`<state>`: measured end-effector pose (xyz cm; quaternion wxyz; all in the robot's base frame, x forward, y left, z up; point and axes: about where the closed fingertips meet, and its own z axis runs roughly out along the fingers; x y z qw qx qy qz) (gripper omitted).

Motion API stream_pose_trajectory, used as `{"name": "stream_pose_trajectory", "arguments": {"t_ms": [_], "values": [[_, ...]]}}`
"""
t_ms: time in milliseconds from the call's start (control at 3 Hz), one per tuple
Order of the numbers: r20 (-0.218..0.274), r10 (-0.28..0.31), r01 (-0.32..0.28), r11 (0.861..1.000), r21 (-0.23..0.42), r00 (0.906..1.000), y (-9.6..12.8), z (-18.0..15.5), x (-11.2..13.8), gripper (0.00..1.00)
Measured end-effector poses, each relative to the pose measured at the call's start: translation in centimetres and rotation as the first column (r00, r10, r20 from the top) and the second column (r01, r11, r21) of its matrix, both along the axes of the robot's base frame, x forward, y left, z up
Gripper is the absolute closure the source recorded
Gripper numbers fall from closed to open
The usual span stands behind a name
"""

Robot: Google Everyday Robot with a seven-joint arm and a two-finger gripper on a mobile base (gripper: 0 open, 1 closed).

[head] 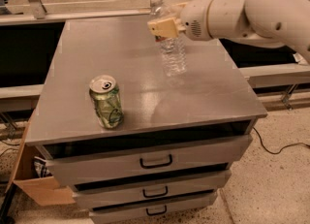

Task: Place water bottle upright

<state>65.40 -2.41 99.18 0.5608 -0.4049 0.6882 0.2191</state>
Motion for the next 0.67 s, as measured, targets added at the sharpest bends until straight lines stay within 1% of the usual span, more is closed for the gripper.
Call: {"name": "stream_pose_trajectory", "arguments": {"t_ms": [333,667], "values": [[0.077,-0.045,0.048,0.998,-0.047,0.996,-4.83,0.54,-0.94,1.0],[0.077,-0.046,0.05,0.998,-0.048,0.996,-4.91,0.5,-0.91,1.0]]}}
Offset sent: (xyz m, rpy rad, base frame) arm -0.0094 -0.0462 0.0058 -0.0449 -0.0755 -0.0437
